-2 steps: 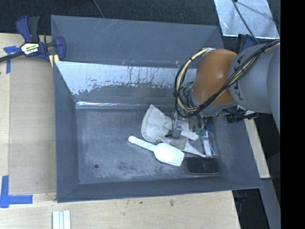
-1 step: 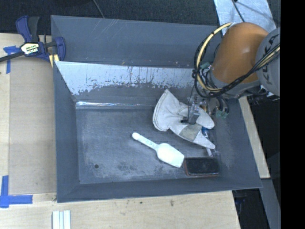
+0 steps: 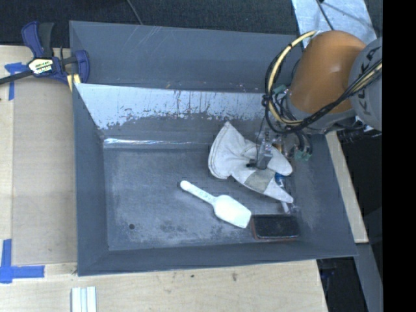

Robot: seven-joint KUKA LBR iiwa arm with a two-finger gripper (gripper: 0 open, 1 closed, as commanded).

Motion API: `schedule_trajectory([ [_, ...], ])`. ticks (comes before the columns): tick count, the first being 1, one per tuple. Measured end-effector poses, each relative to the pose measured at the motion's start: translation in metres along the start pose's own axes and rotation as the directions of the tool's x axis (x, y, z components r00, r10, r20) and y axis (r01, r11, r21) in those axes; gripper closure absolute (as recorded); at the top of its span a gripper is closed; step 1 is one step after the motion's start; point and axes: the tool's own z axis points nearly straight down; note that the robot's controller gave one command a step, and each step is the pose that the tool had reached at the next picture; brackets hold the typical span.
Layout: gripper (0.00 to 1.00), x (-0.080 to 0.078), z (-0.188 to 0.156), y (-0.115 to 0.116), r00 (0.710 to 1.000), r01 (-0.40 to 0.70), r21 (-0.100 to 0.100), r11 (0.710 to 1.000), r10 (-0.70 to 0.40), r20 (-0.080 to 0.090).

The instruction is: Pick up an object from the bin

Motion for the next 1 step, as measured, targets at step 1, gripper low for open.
schedule_trajectory([
  [1,1.0,0.0243,-0.1006,0.0023,1.0,0.012,-0.001,1.0,-0.012,0.0],
])
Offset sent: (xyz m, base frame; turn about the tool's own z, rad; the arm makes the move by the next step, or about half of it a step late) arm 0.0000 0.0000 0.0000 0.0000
